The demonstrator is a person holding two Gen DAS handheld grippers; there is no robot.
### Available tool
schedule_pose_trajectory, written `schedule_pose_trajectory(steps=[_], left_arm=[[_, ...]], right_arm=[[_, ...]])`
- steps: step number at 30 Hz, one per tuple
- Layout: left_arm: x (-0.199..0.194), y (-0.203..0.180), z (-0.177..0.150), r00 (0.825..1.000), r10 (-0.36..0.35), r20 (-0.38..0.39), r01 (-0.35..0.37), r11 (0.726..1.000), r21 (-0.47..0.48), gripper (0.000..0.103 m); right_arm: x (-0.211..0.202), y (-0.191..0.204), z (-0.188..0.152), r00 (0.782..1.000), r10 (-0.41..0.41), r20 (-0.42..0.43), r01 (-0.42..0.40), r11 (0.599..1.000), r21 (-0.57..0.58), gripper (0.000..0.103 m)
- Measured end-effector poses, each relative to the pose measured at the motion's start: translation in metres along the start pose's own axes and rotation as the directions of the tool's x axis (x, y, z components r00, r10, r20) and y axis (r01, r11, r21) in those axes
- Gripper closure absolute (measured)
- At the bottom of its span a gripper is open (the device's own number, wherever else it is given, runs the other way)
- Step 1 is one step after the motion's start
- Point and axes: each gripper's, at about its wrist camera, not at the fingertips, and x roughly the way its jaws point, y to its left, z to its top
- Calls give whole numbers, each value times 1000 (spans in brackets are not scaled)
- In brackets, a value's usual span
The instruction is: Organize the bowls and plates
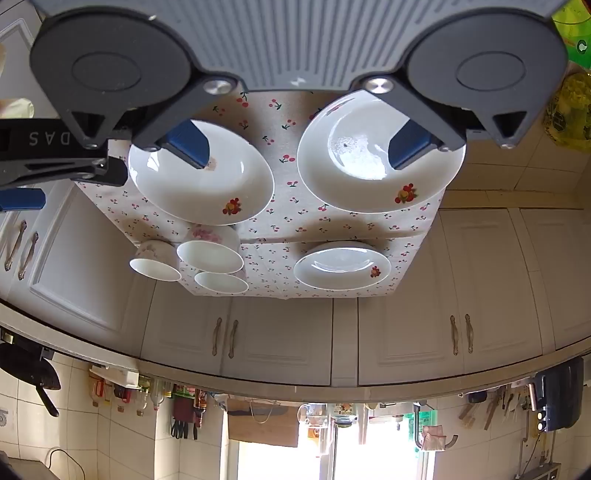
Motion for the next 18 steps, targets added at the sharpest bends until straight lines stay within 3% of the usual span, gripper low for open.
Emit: schedule_pose_trajectory(steps=[18], left_arm=[[3,4,1,1000,-13,7,13,1000,5,1]], right_arm=[[8,3,4,1000,25,-8,-25,1000,-15,0]])
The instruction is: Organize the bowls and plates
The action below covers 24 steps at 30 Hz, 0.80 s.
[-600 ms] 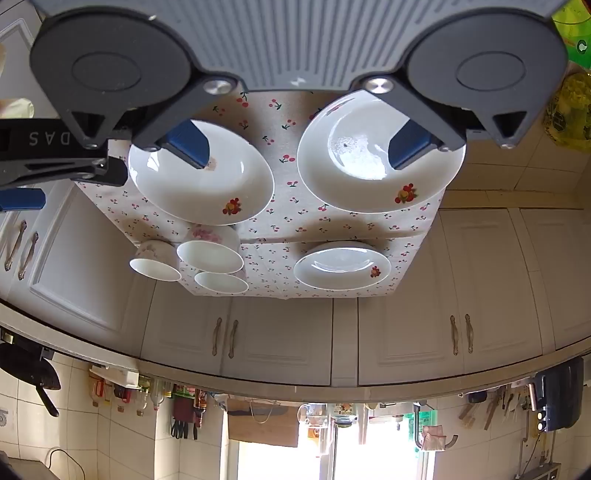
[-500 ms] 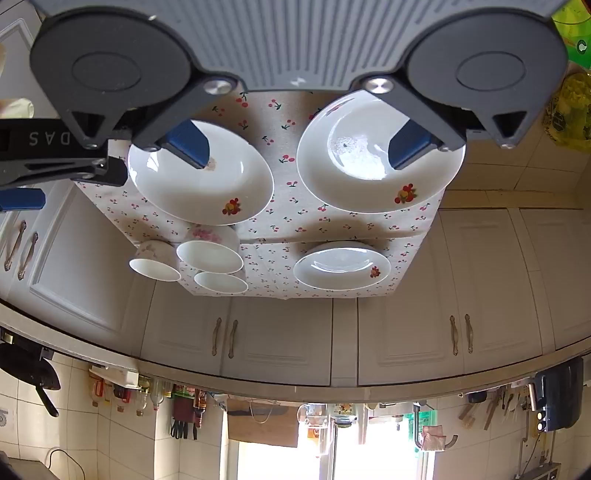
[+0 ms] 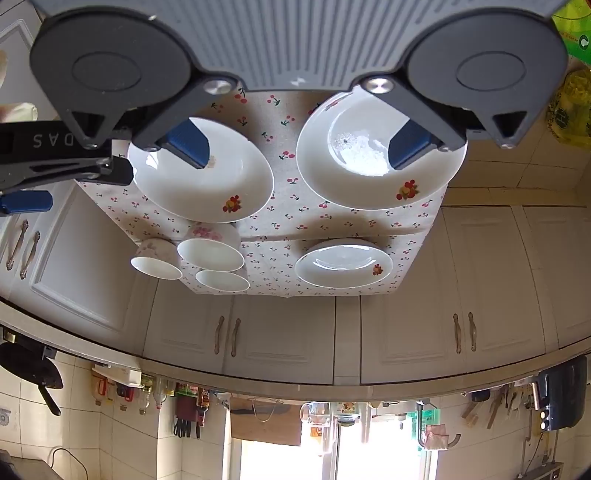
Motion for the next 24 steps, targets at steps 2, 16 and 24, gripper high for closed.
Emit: schedule_pose_trajectory(steps=[2,16,24], left_arm=[[2,4,0,1000,-4,5,4,1000,-3,1],[21,31,0,1000,3,7,-3,999,39,1],[31,60,-16,997,-74,1,74,997,32,1]], right_arm=[[-1,-1,1,1000,1,9,-1,1000,-9,0],[19,9,27,994,99,57,-95,994,-61,0],[40,11,44,960,259,109,-256,966,-39,0]])
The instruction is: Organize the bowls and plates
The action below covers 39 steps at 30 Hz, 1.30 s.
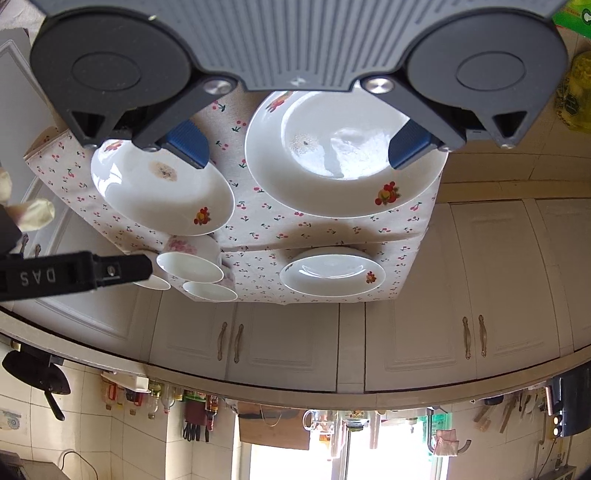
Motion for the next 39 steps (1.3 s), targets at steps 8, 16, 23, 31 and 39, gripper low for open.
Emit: schedule_pose_trajectory(steps=[8,16,23,31,39], left_arm=[[3,32,-17,998,-7,-55,5,1000,-27,1],[4,59,-39,993,-49,-103,50,999,9,1],[18,71,-43,988,-90,-128,99,993,66,1],[34,77,-44,975,-146,-164,165,981,103,1],[41,81,-41,964,-191,-187,217,968,129,1]], right_arm=[[34,12,6,990,138,-33,-139,990,-35,0],[74,41,10,961,249,-122,-262,959,-108,0],[109,61,8,926,310,-216,-344,928,-143,0],[147,67,7,879,355,-318,-410,904,-121,2],[181,69,14,826,404,-393,-470,879,-83,25]])
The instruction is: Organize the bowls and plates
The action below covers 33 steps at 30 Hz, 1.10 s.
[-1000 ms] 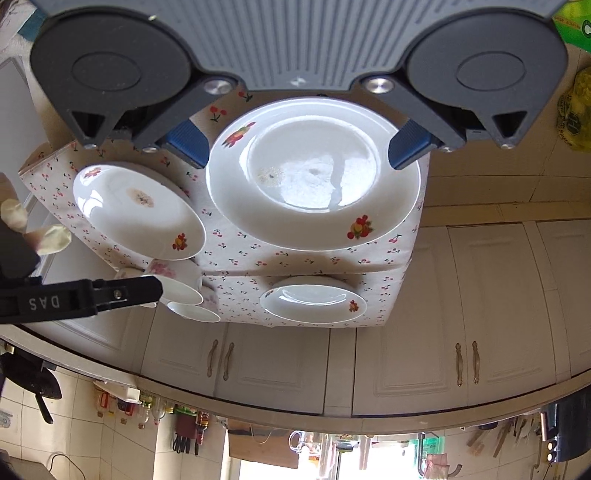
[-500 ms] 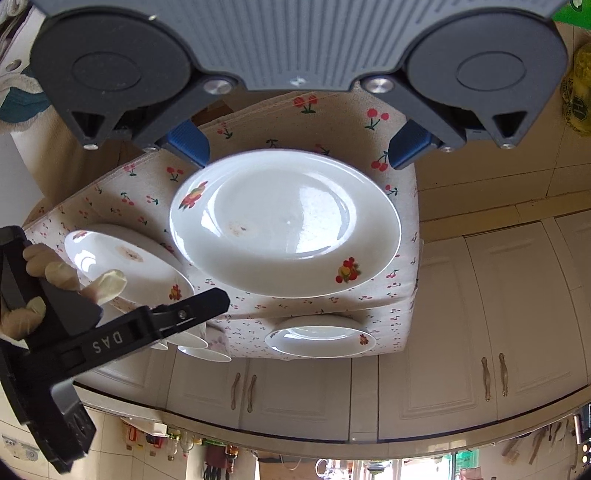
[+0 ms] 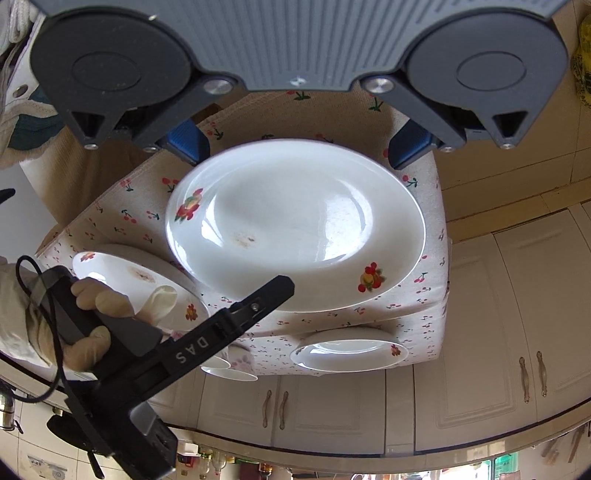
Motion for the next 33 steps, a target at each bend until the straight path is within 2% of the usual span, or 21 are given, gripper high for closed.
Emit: schedule_pose_trajectory(steps=[8,22,33], left_arm=[[2,0,5,999,-28,-18,28,999,31,2],[10,4,13,998,-32,-51,34,999,34,3],[35,10,41,997,-59,-41,62,997,54,3]], right_arm=[[18,-5,8,998,43,-47,-43,999,8,46],[20,-11,8,996,84,-43,-82,996,34,46],[12,-33,21,999,39,5,-39,997,62,46]])
